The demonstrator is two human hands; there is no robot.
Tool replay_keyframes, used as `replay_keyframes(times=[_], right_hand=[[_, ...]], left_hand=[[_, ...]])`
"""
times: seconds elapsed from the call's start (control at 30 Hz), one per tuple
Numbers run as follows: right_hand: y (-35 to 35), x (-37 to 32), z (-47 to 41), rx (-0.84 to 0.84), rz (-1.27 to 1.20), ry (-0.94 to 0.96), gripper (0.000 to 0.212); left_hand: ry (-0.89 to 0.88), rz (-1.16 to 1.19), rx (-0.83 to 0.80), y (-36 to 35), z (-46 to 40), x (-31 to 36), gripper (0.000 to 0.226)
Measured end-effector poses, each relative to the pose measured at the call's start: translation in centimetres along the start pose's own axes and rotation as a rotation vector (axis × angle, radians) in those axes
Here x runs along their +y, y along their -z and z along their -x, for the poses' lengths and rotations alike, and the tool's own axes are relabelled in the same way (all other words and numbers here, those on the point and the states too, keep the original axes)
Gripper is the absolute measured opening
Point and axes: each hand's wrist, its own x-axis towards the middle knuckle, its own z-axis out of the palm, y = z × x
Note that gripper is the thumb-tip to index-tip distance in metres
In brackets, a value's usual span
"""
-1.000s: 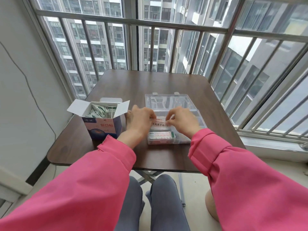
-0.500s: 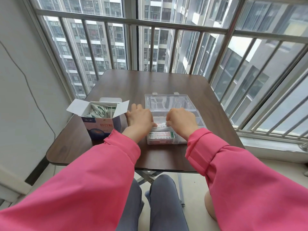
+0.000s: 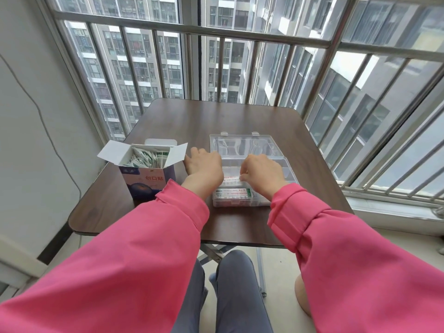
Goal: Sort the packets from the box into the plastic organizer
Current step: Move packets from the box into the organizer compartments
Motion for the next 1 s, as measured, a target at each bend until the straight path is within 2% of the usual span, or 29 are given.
replay_keyframes(times=[0.33,0.53,0.73,0.93,1.0], right_hand=[[0.8,0.1,1.2,-0.022,-0.101,-0.022,0.022],[1.3,-1.1,1.6,-0.014,0.017,-0.046,0.012],[1.2,-1.3,1.1,-0.053,-0.019,-0.086,0.026],[1.3,-0.9,1.0,-0.080,-0.076,-0.109,0.014],[1.4,-1.0,1.2,-0.074,-0.083,-0.109,0.021]], left_hand=[[-0.081,0.139,0.079,-0.4,1.0,-1.4,0.028],[-0.097,0.124,-0.010,-0.4,1.0,-1.5,0.033],[-0.089,0.106,-0.028,-0.8,0.5,-1.1,0.032],[-0.116,0.157,0.034,-0.6,1.0,-1.1,0.031],[-0.140,0.191,0.069,-0.3,1.7,-1.3,0.031]])
